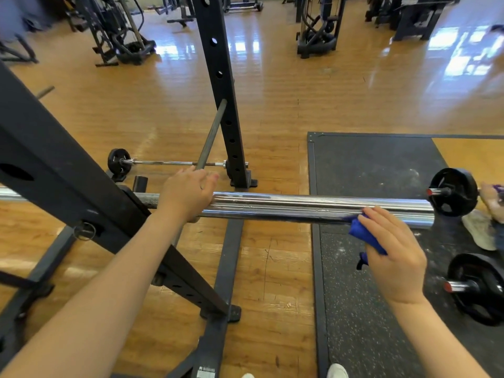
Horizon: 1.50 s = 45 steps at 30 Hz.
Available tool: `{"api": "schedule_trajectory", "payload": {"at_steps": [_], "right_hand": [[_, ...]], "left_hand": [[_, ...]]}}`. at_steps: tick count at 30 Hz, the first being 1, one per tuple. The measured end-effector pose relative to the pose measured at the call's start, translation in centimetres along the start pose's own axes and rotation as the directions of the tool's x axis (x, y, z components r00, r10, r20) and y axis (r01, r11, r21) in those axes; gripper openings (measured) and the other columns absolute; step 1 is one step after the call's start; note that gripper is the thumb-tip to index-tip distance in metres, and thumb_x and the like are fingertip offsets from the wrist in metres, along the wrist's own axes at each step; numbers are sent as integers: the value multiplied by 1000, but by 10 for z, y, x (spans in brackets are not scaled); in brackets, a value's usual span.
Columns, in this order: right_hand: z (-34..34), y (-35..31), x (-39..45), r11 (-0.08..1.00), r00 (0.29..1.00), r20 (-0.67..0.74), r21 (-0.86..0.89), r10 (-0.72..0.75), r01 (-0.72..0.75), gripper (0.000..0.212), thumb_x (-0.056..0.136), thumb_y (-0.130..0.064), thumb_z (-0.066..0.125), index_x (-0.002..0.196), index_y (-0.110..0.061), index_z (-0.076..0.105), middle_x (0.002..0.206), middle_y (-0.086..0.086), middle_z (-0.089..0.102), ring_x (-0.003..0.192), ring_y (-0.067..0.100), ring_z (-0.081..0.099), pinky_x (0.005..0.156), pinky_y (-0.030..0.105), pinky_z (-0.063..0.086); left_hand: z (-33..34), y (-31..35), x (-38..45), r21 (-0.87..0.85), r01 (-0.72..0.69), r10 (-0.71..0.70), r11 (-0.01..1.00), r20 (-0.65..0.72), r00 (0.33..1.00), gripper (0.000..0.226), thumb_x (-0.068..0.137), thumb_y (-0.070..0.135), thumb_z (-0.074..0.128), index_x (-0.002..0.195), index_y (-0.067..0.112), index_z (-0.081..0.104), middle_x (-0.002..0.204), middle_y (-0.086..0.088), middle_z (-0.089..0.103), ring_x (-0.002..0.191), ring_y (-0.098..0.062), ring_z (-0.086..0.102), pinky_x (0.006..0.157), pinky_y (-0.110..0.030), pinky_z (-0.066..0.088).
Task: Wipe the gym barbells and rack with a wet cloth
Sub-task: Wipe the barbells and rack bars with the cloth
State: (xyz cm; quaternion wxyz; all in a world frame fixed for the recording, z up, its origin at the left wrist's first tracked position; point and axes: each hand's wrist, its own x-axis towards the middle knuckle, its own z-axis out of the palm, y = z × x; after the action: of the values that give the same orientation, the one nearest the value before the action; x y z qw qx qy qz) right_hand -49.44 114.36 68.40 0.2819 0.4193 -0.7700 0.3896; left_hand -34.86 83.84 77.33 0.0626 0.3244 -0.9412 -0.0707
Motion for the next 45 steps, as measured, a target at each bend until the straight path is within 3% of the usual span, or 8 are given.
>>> {"api": "schedule_trajectory", "payload": {"at_steps": [5, 10, 17, 23, 31, 36, 38, 45], "right_hand": [[-20, -3, 43, 996, 990, -109, -11, 92, -94, 29, 81, 2, 51, 106, 6, 66, 109, 16, 65, 106, 30, 59, 107, 22, 35], [-16, 2, 71, 974, 953, 201, -58, 225, -217, 36, 75, 9, 67, 110, 0, 67, 111, 15, 67, 105, 32, 61, 97, 26, 38], [-19, 7, 45, 994, 934, 346, 15, 94, -106, 44, 85, -30, 56, 121, -6, 62, 119, 0, 59, 111, 13, 52, 97, 26, 37], [-15, 3, 17, 990, 990, 106, 99, 90, -101, 31, 82, -11, 52, 107, 0, 67, 112, 5, 60, 109, 9, 52, 105, 17, 34], [-21, -5, 2, 980, 991, 79, 158, 112, -123, 28, 82, -11, 54, 108, -7, 63, 108, 6, 63, 117, -11, 44, 102, 15, 37], [-28, -8, 42, 959, 972, 76, 160, 224, -234, 46, 76, 4, 70, 121, -1, 59, 129, 3, 50, 120, -5, 43, 105, 11, 30], [-24, -4, 61, 947, 952, 132, 132, 275, -292, 47, 73, 3, 75, 118, -2, 62, 136, -1, 45, 118, 4, 44, 103, 16, 32], [-9, -2, 63, 957, 914, 286, -61, 288, -283, 28, 84, -8, 67, 111, -3, 66, 103, 12, 68, 99, 29, 57, 84, 27, 34]], "left_hand": [[-6, 1, 15, -112, -20, 5, 994, -127, 992, 38, 101, 26, 33, 112, 5, 62, 110, -17, 61, 110, -34, 51, 74, -33, 33], [13, -4, -7, -113, -87, 34, 990, -404, 914, 47, 94, 22, 32, 118, -6, 60, 124, -21, 60, 122, -36, 51, 107, -49, 34], [30, -6, -14, 22, -38, 43, 999, -268, 963, 65, 92, 38, 22, 120, -7, 59, 125, -23, 59, 122, -36, 52, 106, -48, 31], [10, 8, -4, 59, -21, 29, 998, -143, 989, 41, 102, 27, 30, 121, 7, 59, 115, -17, 62, 113, -34, 53, 93, -43, 38], [9, 5, 1, 55, -39, 47, 998, -167, 985, 46, 102, 31, 27, 91, 8, 65, 84, -9, 62, 79, -26, 56, 62, -32, 34], [12, -1, 1, -140, -34, 9, 990, -178, 984, 45, 100, 32, 29, 107, 8, 65, 104, -13, 67, 91, -24, 58, 71, -35, 43], [13, -6, -6, -257, -87, 17, 962, -261, 965, 50, 95, 31, 28, 117, 3, 63, 119, -16, 63, 112, -25, 56, 96, -37, 41], [34, -12, -27, -1, -128, 120, 992, -339, 933, 52, 93, 24, 28, 125, -6, 55, 130, -22, 55, 127, -37, 46, 111, -46, 23]]}}
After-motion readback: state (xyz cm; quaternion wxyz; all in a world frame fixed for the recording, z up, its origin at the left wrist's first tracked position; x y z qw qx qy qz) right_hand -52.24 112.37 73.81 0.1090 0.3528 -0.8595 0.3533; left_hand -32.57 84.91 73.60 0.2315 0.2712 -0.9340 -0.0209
